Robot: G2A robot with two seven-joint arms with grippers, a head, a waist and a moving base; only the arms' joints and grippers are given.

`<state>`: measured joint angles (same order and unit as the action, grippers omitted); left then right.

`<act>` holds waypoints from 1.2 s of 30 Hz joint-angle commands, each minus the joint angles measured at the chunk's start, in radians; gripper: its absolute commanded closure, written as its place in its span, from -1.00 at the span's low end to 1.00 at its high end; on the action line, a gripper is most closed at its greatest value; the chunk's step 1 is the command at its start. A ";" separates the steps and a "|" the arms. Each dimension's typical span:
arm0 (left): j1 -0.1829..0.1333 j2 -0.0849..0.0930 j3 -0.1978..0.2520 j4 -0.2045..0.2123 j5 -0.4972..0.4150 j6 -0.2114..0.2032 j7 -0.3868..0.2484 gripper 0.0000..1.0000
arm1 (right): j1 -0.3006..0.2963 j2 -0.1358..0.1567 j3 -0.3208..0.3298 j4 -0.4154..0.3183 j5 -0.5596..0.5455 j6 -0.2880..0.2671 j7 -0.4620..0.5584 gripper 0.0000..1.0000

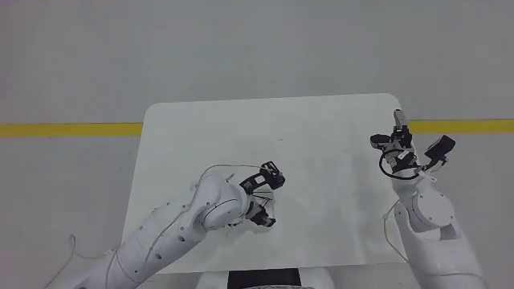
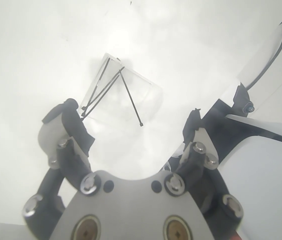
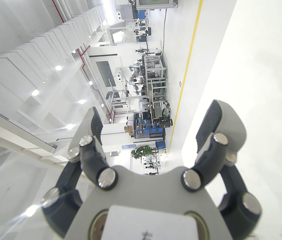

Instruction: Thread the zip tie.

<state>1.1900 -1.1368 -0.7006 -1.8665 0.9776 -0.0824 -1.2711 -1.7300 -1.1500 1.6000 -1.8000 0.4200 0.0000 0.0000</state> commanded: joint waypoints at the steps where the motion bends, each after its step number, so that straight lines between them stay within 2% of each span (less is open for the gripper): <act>1: -0.004 0.001 0.006 -0.005 0.014 0.008 -0.012 -0.62 | 0.000 0.000 0.000 0.000 0.000 0.000 0.000 -1.00; 2: -0.005 0.000 0.009 -0.007 0.017 0.014 -0.013 -0.48 | 0.000 0.000 0.000 0.000 0.000 0.000 0.000 -1.00; 3: -0.006 0.000 0.011 -0.008 0.018 0.018 -0.015 -0.20 | 0.000 0.000 0.000 0.000 0.000 0.000 0.000 -1.00; 4: -0.007 0.000 0.012 -0.007 0.023 0.036 -0.015 -0.04 | 0.000 0.000 0.000 0.000 0.000 0.000 0.000 -1.00; 9: -0.018 -0.005 0.029 0.005 0.025 0.061 -0.018 0.18 | 0.000 0.000 0.000 0.000 0.000 0.000 0.000 -1.00; 17: -0.041 -0.016 0.068 0.022 0.044 0.092 -0.024 0.28 | 0.000 0.000 0.000 0.000 0.000 0.000 0.000 -1.00; 28: -0.082 -0.037 0.120 0.083 0.056 0.133 -0.031 0.40 | 0.000 0.000 0.000 0.000 0.000 0.000 0.000 -1.00; 36: -0.109 -0.053 0.159 0.112 0.048 0.130 -0.055 0.48 | 0.000 0.000 0.000 0.000 0.000 0.000 0.000 -1.00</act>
<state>1.0839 -1.1884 -0.5456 -1.7580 1.0266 0.0472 -1.3223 -1.7300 -1.1500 1.6000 -1.8000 0.4200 0.0000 0.0000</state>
